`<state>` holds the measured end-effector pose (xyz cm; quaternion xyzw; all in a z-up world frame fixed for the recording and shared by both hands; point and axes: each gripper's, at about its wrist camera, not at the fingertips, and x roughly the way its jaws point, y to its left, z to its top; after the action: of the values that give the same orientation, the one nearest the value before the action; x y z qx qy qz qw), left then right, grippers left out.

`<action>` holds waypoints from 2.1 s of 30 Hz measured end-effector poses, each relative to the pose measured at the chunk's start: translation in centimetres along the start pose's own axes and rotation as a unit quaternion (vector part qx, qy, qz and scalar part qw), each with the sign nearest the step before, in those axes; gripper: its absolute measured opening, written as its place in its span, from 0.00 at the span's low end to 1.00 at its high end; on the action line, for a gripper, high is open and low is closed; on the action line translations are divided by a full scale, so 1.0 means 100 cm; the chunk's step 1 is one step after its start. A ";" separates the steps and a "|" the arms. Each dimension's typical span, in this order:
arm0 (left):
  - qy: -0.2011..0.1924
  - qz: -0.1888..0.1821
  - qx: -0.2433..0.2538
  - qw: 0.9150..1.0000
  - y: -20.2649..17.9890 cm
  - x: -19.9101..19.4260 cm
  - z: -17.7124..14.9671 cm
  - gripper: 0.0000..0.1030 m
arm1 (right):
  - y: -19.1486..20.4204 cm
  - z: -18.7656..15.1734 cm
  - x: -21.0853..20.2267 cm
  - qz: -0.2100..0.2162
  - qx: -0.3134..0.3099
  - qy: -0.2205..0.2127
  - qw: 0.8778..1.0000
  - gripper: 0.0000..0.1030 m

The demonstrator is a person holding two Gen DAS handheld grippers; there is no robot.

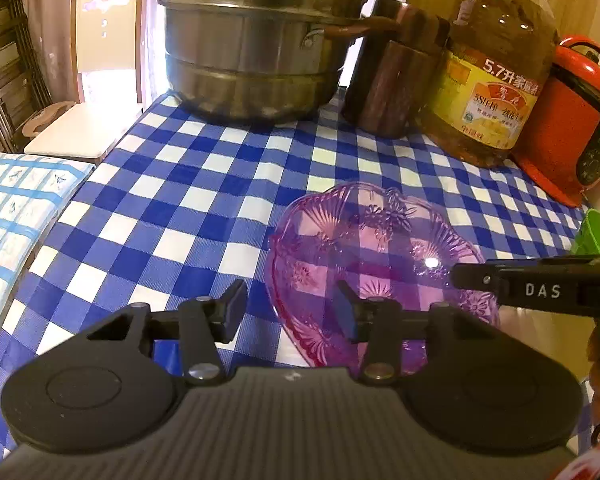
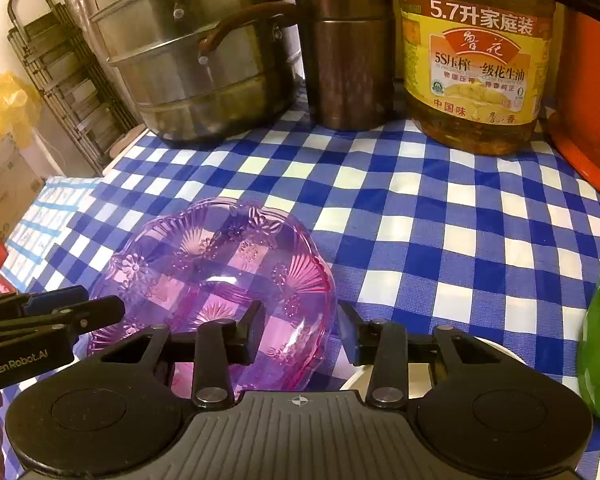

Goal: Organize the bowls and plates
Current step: 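Close both grippers on the rim of the small pink dish, then lift the small pink dish with both grippers and carry it over the pink bowl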

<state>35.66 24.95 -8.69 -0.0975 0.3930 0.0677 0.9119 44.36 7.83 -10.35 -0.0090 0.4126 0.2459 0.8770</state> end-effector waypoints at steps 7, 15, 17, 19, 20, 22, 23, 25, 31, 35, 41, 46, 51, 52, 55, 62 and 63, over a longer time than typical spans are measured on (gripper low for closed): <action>0.006 0.001 -0.010 1.000 0.004 0.004 -0.002 0.32 | -0.001 0.000 0.002 -0.005 -0.006 0.001 1.000 0.33; 0.015 0.007 -0.013 1.000 0.005 0.010 -0.005 0.19 | -0.002 0.000 0.004 -0.013 -0.019 0.001 1.000 0.27; 0.014 0.004 -0.014 1.000 0.006 0.010 -0.005 0.17 | -0.001 0.000 0.005 -0.020 -0.028 0.000 0.999 0.26; 0.014 0.002 -0.013 1.000 0.006 0.010 -0.006 0.14 | -0.001 0.000 0.007 -0.020 -0.032 0.002 0.999 0.26; 0.014 0.004 -0.013 1.000 0.006 0.010 -0.006 0.12 | 0.000 0.000 0.007 -0.021 -0.034 0.002 0.999 0.26; 0.011 0.007 -0.014 1.000 0.007 0.010 -0.005 0.12 | 0.000 0.000 0.007 -0.021 -0.035 0.003 0.999 0.26; 0.010 0.008 -0.016 1.000 0.007 0.009 -0.005 0.11 | 0.000 0.000 0.007 -0.020 -0.036 0.002 0.999 0.26; 0.010 0.006 -0.016 1.000 0.008 0.009 -0.004 0.11 | 0.002 0.000 0.007 -0.021 -0.043 0.001 0.999 0.26; 0.010 0.007 -0.017 1.000 0.012 0.007 -0.007 0.11 | 0.007 -0.002 0.011 -0.019 -0.063 0.007 0.998 0.22; 0.008 0.005 -0.018 1.000 0.013 0.006 -0.007 0.11 | 0.008 -0.001 0.012 -0.011 -0.064 0.008 0.998 0.17; 0.006 0.006 -0.025 1.000 0.012 0.005 -0.008 0.11 | 0.002 -0.001 0.011 -0.002 -0.038 0.006 0.999 0.14; -0.004 0.005 -0.023 1.000 0.009 -0.001 -0.005 0.10 | 0.000 0.001 0.004 -0.002 -0.031 -0.002 1.000 0.14; -0.011 0.001 -0.018 1.000 0.005 -0.009 0.000 0.10 | -0.001 0.005 -0.009 0.000 -0.024 -0.017 1.000 0.13; -0.013 -0.001 -0.018 1.000 0.004 -0.012 0.002 0.10 | -0.002 0.006 -0.012 0.001 -0.022 -0.020 1.000 0.13; -0.018 -0.006 -0.013 1.000 -0.002 -0.021 0.004 0.10 | -0.005 0.007 -0.024 0.001 -0.013 -0.027 1.000 0.13; -0.026 -0.027 -0.002 0.999 -0.027 -0.043 0.007 0.10 | -0.023 0.002 -0.064 0.001 0.016 -0.053 0.998 0.11; -0.026 -0.030 0.001 0.999 -0.032 -0.048 0.007 0.10 | -0.028 0.000 -0.071 0.000 0.024 -0.056 0.998 0.11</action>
<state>33.54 21.77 -4.36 -0.1068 0.3656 0.0423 0.9237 41.78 2.41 -5.68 0.0261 0.3690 0.2361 0.8986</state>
